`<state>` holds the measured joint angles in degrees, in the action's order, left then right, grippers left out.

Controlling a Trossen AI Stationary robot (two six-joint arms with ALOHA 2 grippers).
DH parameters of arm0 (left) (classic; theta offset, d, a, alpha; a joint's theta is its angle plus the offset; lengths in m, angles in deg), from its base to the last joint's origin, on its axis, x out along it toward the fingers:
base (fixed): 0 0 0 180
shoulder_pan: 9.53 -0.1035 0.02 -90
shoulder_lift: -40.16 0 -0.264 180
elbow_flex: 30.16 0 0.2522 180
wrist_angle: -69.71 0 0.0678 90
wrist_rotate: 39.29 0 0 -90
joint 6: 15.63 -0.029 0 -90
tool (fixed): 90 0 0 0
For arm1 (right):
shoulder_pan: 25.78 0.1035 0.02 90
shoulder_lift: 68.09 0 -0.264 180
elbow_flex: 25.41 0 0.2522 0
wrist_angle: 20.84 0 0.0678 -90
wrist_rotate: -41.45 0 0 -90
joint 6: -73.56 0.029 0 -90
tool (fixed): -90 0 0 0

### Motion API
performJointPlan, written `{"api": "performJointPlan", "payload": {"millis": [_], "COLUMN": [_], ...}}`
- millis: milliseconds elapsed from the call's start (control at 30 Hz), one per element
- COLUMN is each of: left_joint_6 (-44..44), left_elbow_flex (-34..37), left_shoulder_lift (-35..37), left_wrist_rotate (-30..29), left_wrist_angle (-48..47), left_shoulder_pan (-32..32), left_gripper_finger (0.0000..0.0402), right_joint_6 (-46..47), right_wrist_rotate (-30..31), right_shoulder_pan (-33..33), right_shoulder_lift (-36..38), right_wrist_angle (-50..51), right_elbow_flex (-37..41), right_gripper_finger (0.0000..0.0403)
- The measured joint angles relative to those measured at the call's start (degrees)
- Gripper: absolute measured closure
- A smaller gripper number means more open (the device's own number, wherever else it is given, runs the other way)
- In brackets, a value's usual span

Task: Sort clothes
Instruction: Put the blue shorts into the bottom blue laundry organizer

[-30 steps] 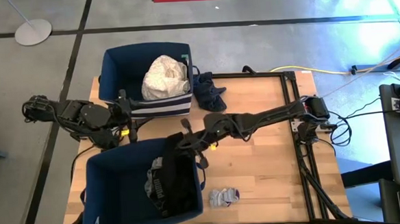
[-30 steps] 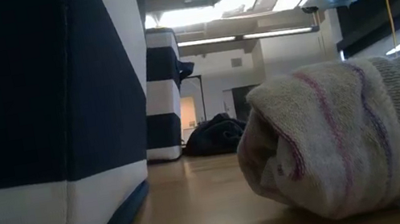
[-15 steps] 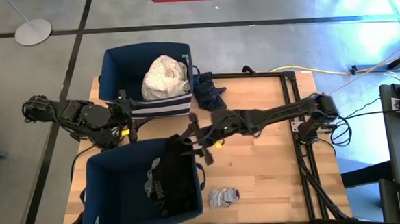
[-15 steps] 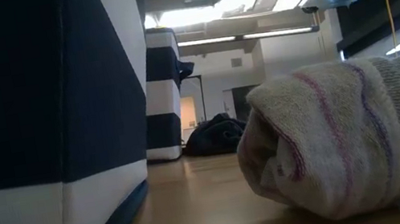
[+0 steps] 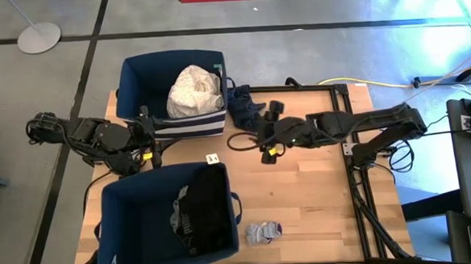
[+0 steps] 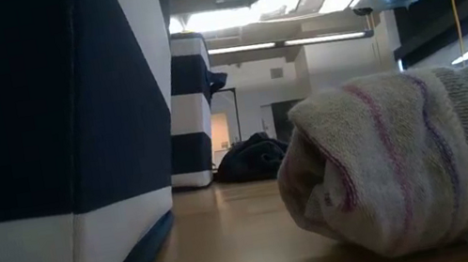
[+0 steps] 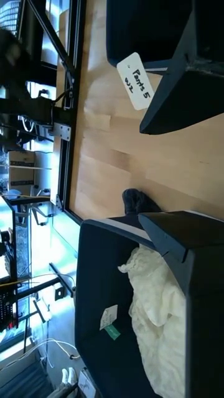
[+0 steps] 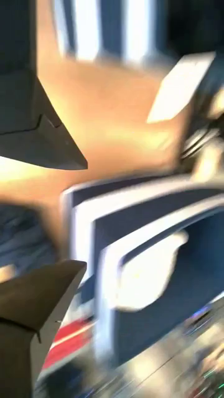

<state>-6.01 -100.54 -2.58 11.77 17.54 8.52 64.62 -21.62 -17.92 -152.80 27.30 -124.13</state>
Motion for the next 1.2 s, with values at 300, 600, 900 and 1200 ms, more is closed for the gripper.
{"api": "performJointPlan", "payload": {"millis": [300,600,900,1200], "left_joint_6": [0.35,3.03,3.83,3.92], "left_elbow_flex": [0.0,0.0,0.0,0.0], "left_shoulder_lift": [-0.02,-0.02,-0.04,-0.07], "left_wrist_rotate": [0.0,0.0,0.0,0.0], "left_wrist_angle": [0.1,0.13,0.09,0.07], "left_shoulder_pan": [0.0,0.0,0.0,0.0], "left_gripper_finger": [0.0194,0.0194,0.0194,0.0194], "right_joint_6": [10.52,9.99,5.67,5.54], "right_wrist_rotate": [12.55,-4.35,-8.56,-14.38], "right_shoulder_pan": [-3.49,-16.4,-24.46,-31.15], "right_shoulder_lift": [0.33,0.26,-5.17,-14.74], "right_wrist_angle": [3.28,-35.13,-60.11,-72.48], "right_elbow_flex": [15.82,39.85,45.61,44.76], "right_gripper_finger": [0.0152,0.0152,0.0152,0.0152]}}
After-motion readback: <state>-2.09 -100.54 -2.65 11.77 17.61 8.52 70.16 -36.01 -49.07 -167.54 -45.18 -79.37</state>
